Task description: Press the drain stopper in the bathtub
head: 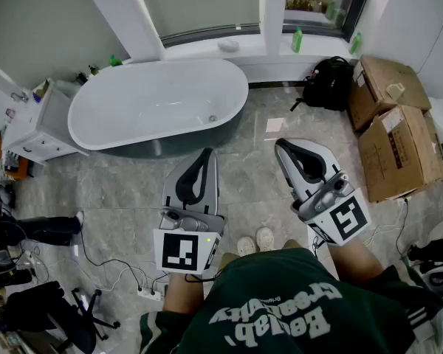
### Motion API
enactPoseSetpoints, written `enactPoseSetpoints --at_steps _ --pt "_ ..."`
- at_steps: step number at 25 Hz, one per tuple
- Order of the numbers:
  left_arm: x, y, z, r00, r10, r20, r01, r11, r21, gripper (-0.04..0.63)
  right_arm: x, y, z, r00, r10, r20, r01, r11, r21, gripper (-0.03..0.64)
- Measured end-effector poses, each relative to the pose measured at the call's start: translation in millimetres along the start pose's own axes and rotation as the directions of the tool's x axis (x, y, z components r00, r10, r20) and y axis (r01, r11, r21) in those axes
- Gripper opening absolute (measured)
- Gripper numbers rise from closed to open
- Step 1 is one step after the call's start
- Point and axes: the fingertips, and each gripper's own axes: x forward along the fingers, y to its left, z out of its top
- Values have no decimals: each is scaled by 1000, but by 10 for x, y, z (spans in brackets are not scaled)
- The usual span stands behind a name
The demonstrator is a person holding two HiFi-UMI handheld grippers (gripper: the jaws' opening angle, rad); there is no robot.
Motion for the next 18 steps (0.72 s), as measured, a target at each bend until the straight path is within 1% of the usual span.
enactPoseSetpoints --at_steps 6,9,18 --pt "47 -33 14 1000 -3 -4 3 1000 -2 9 -15 -26 15 1000 10 1 -10 1000 -1 14" --pt "86 -44 17 1000 -2 -7 2 1000 2 9 -28 -59 24 1000 24 16 -24 999 21 14" --pt "191 -146 35 1000 8 -9 -8 1000 7 9 -156 -192 -1 1000 19 20 -20 999 29 14"
